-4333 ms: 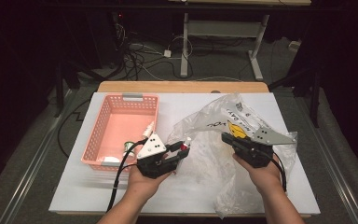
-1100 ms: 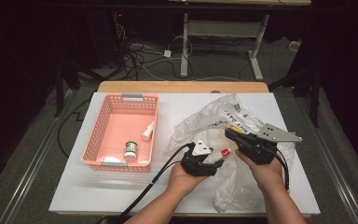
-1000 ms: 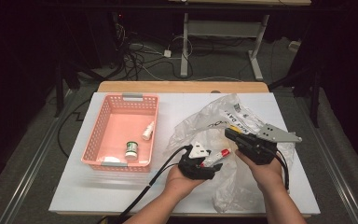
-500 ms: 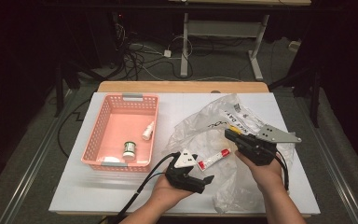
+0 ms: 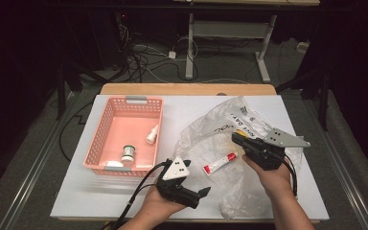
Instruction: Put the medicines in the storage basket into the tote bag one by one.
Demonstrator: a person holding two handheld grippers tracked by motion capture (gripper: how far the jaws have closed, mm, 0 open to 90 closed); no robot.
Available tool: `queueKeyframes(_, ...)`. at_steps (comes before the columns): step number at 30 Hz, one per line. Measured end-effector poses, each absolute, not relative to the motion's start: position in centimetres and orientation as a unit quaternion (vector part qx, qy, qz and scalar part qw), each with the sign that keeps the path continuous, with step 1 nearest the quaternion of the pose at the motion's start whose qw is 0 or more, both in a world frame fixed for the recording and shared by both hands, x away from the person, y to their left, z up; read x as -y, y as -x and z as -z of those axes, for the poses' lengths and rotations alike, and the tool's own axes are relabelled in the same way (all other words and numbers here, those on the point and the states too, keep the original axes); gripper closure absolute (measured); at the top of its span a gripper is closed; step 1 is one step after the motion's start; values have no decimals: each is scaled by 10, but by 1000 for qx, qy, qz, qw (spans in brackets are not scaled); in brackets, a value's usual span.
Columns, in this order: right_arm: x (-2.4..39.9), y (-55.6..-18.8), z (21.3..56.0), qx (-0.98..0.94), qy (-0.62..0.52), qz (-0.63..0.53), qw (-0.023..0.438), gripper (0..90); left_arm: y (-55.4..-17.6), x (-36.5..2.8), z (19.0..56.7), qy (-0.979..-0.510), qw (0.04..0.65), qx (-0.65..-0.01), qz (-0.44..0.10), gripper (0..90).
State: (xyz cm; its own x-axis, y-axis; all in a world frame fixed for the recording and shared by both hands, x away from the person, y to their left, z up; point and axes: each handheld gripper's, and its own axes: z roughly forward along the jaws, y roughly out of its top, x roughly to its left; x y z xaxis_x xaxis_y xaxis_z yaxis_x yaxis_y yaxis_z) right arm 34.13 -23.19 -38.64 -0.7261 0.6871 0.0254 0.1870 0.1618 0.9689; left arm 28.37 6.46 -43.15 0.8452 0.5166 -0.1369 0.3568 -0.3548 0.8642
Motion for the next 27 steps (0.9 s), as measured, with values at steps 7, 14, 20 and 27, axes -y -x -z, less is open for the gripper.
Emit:
queueKeyframes(7, 233, -340, 386, -729, -302, -575, 216, 900, -285, -83, 425, -812, 500, -283, -99, 0)
queueKeyframes(14, 235, -340, 385, -727, -301, -577, 218, 900, -292, -99, 419, -804, 499, -302, -115, 0)
queueKeyframes(20, 236, -339, 384, -727, -302, -577, 218, 900, -301, -121, 416, -794, 491, -333, -137, 0)
queueKeyframes(27, 235, -340, 386, -729, -300, -576, 218, 900, -314, -148, 418, -784, 475, -371, -148, 0)
